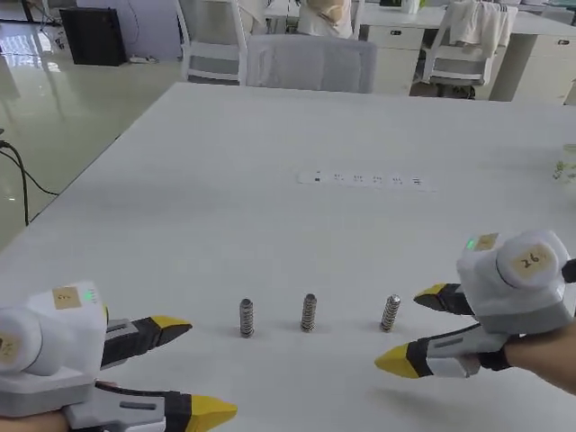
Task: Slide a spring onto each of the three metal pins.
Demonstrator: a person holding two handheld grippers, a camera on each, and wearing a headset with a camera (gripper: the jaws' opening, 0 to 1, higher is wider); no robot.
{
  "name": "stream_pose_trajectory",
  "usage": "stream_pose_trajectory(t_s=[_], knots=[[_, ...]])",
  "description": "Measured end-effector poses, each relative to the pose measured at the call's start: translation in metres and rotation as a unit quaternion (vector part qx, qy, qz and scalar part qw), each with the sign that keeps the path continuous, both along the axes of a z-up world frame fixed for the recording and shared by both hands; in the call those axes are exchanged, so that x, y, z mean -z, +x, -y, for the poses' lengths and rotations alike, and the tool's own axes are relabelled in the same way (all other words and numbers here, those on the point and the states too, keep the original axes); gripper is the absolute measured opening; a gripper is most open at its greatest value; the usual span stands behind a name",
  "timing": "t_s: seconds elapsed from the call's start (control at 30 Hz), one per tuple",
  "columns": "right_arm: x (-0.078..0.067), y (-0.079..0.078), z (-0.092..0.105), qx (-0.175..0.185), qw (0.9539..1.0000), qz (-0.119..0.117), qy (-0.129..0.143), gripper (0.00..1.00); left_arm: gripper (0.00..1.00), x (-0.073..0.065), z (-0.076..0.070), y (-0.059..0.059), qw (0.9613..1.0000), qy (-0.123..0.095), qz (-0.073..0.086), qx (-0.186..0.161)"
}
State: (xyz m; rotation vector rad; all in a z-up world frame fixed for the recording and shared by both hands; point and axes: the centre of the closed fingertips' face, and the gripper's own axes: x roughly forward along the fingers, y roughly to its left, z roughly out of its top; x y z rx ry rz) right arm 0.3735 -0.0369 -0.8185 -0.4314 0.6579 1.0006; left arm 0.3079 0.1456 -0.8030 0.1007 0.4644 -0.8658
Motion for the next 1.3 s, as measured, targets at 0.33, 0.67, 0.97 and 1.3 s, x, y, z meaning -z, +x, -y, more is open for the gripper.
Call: stream_pose_trajectory(t_s=[0.33,0.67,0.97,1.3], knots=[[-0.003,-0.009,0.001,-0.003,0.9984,0.016,0.054,0.67,0.69,0.003,-0.001,0.002,0.9999,-0.008,-0.003,-0.007],[0.006,-0.015,0.002,-0.003,0.9949,0.033,0.095,0.74,0.71,0.008,-0.005,0.0,0.9997,-0.015,-0.008,-0.02],[0.007,-0.02,-0.001,0.008,0.9933,0.031,0.111,0.78,0.74,0.013,-0.01,0.001,0.9992,-0.018,-0.011,-0.033],[0.004,-0.018,0.0,0.017,0.9924,0.035,0.117,0.81,0.77,0.012,-0.007,0.0,0.999,-0.022,-0.011,-0.036]])
